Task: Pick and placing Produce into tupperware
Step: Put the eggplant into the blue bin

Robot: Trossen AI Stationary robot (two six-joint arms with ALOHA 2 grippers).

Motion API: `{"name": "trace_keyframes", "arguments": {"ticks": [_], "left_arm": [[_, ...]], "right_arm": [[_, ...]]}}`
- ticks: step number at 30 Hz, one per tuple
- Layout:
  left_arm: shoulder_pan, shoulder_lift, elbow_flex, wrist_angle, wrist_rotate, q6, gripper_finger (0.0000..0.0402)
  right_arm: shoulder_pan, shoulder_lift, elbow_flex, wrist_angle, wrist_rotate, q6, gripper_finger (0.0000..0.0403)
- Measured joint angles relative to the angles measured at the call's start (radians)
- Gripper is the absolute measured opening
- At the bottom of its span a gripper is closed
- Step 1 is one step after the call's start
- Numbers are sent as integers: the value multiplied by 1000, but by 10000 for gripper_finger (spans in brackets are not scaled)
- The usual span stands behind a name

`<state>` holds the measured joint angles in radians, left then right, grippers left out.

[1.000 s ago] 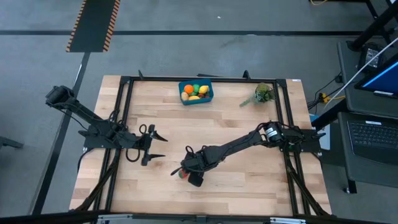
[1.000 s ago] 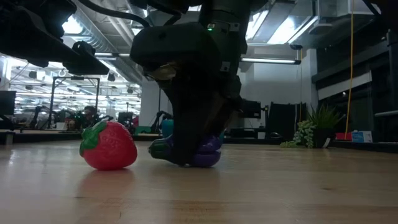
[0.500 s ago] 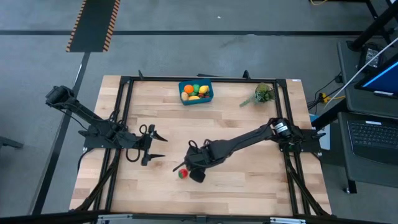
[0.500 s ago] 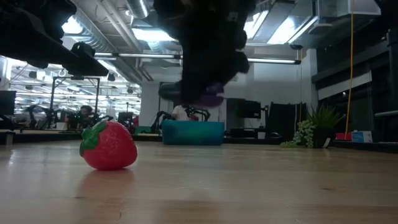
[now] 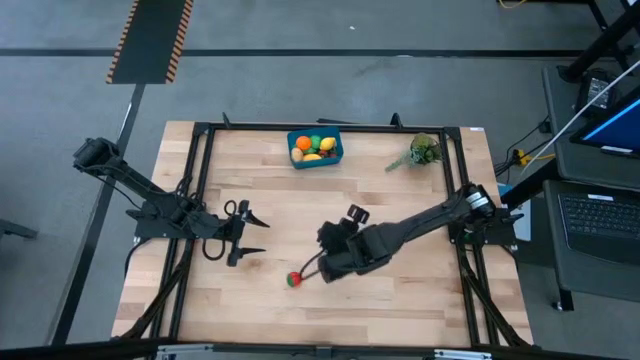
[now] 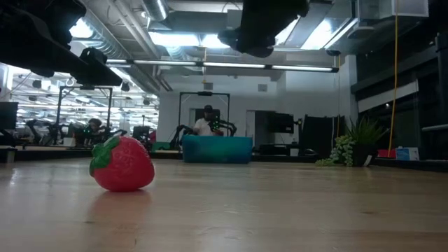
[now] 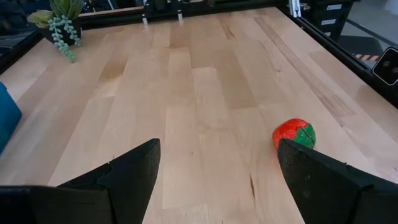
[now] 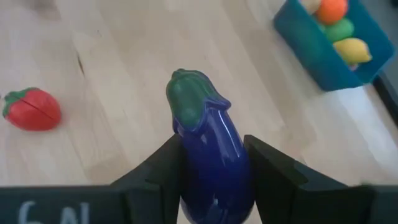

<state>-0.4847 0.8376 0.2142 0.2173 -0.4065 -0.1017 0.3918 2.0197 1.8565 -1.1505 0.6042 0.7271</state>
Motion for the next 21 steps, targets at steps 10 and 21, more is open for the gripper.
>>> {"name": "trace_keyframes", "arguments": {"ticks": [10, 21], "left_arm": [[0, 0, 0, 5, 0, 0, 318], [0, 0, 0, 1, 0, 0, 318]], "right_arm": [[88, -2, -71, 97, 149, 133, 150], [129, -2, -338, 648, 346, 147, 150]]}}
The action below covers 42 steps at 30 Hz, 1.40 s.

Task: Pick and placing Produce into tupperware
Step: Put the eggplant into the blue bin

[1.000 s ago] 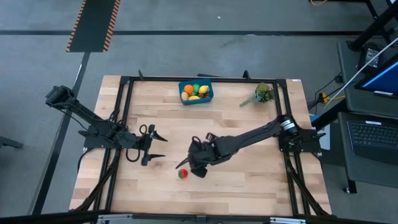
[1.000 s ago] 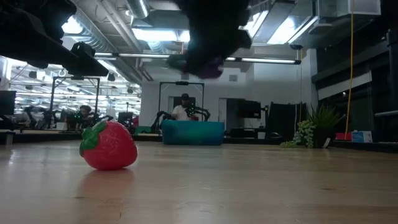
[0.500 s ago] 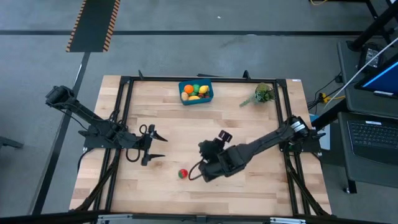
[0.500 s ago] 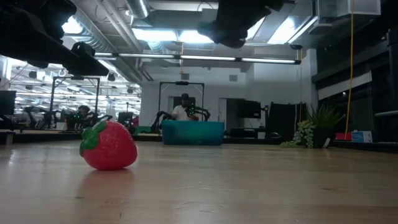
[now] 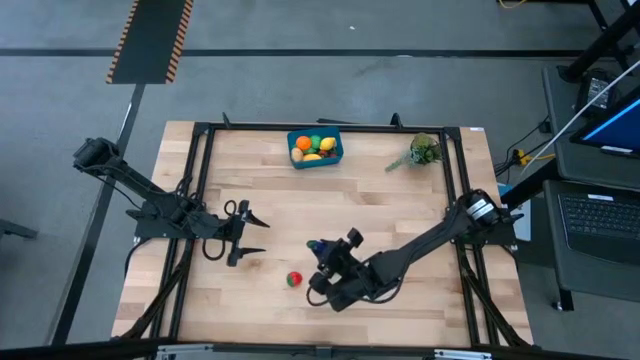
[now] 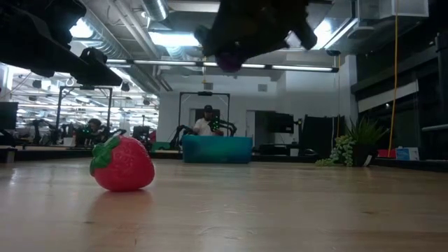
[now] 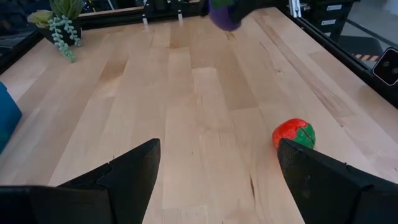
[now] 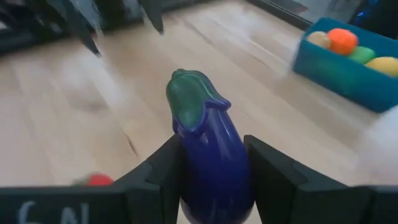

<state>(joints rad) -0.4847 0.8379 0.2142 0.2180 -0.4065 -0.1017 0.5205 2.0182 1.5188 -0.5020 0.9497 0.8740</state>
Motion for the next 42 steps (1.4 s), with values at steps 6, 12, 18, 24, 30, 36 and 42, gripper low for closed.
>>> {"name": "trace_keyframes", "arguments": {"ticks": [6, 12, 18, 24, 30, 36, 42], "left_arm": [[0, 0, 0, 0, 0, 0, 318], [0, 0, 0, -2, 0, 0, 318], [0, 0, 0, -4, 0, 0, 318], [0, 0, 0, -6, 0, 0, 318], [0, 0, 0, -6, 0, 0, 318], [2, 0, 0, 7, 0, -3, 318], [39, 0, 0, 17, -1, -23, 318]], "right_arm": [[-6, 0, -179, 431, 46, -146, 150], [-31, -5, -356, 899, -6, -364, 150], [-77, -5, -548, 1435, -129, -622, 150], [-127, -6, -713, 1710, -230, -678, 150], [-180, -6, -825, 1814, -282, -690, 150], [-253, -6, -915, 1938, -411, -741, 150], [-350, -6, -993, 2033, -547, -747, 150]]}}
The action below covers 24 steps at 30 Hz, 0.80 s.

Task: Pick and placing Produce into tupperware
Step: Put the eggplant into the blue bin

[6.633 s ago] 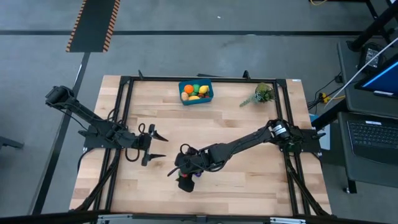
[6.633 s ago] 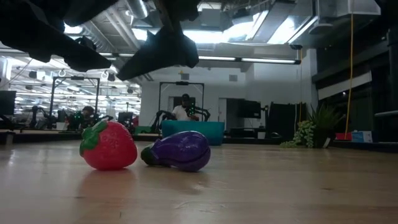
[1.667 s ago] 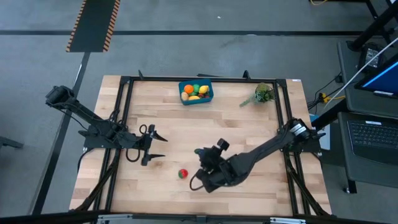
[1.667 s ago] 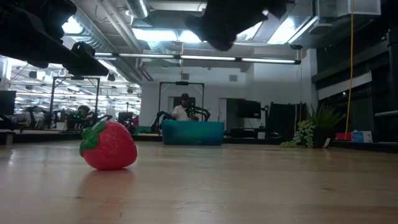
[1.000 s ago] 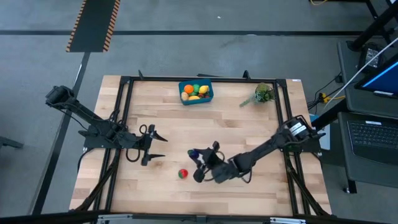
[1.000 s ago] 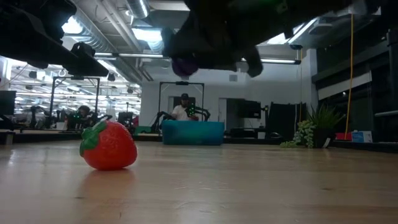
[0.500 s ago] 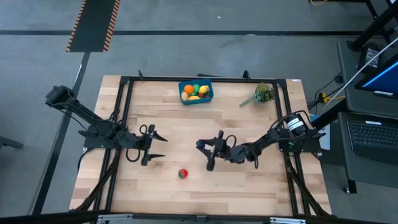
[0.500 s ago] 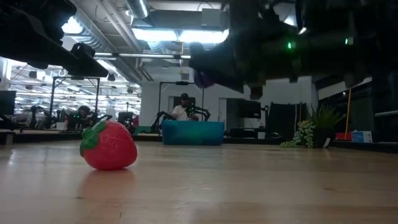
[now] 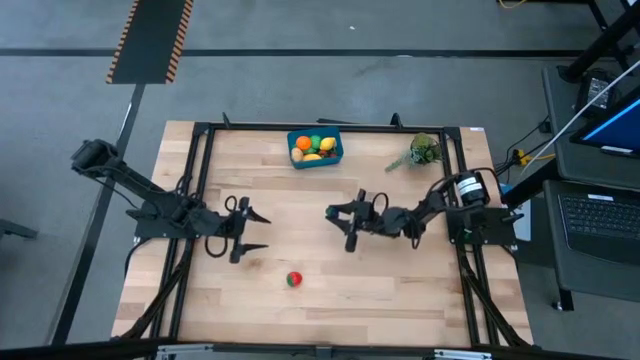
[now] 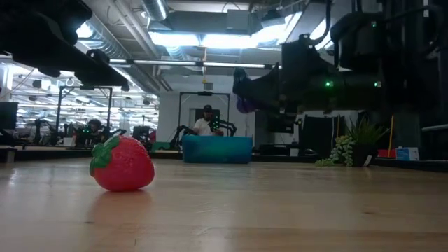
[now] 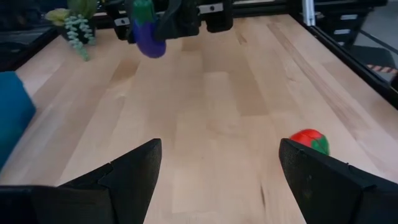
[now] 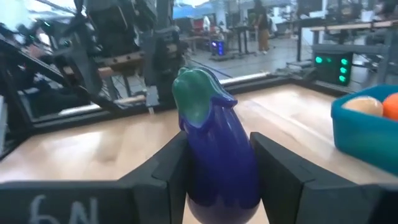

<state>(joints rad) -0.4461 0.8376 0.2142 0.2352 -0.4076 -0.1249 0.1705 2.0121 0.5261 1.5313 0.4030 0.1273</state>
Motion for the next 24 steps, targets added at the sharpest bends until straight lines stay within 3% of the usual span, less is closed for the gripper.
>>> {"name": "trace_keyframes", "arguments": {"ticks": [12, 24], "left_arm": [[110, 0, 0, 1, 0, 0, 318], [214, 0, 0, 1, 1, 4, 318]], "right_arm": [[-275, 0, -4, 38, -360, -3, 150], [-505, 0, 63, 22, -562, -44, 150]]}}
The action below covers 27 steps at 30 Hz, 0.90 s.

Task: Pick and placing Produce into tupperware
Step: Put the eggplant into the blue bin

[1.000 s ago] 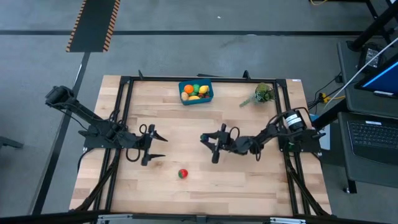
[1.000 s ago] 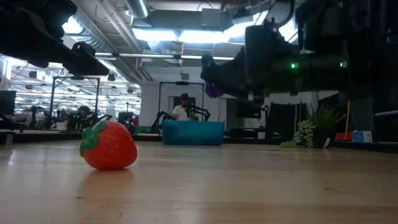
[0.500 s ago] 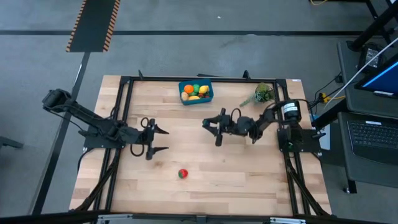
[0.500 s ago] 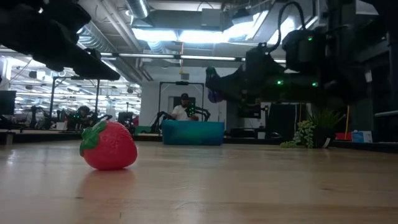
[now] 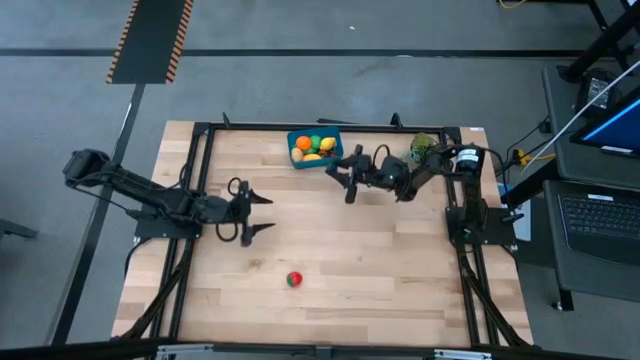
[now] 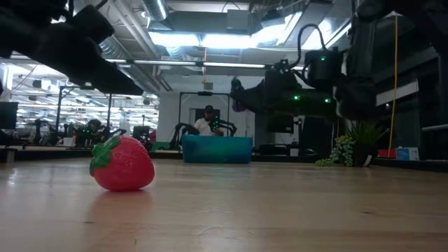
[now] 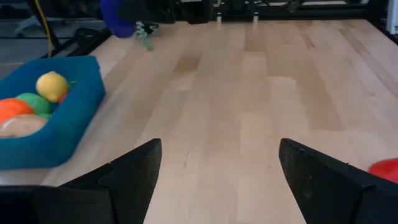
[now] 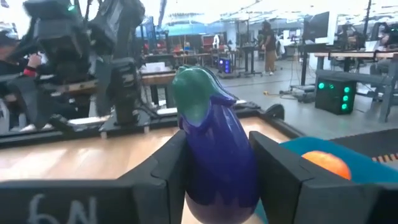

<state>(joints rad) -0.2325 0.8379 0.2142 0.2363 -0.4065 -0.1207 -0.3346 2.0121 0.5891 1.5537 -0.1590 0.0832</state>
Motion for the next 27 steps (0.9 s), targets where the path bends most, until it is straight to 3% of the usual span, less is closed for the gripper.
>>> {"name": "trace_keyframes", "arguments": {"ticks": [7, 19, 27], "left_arm": [[38, 0, 0, 0, 0, 54, 318], [149, 0, 0, 0, 0, 105, 318], [215, 0, 0, 1, 3, 141, 318]], "right_arm": [[-90, 0, 101, -113, -134, 13, 150], [-140, 0, 444, -668, -265, -112, 150], [-169, -82, 667, -1275, -261, -288, 150]]}}
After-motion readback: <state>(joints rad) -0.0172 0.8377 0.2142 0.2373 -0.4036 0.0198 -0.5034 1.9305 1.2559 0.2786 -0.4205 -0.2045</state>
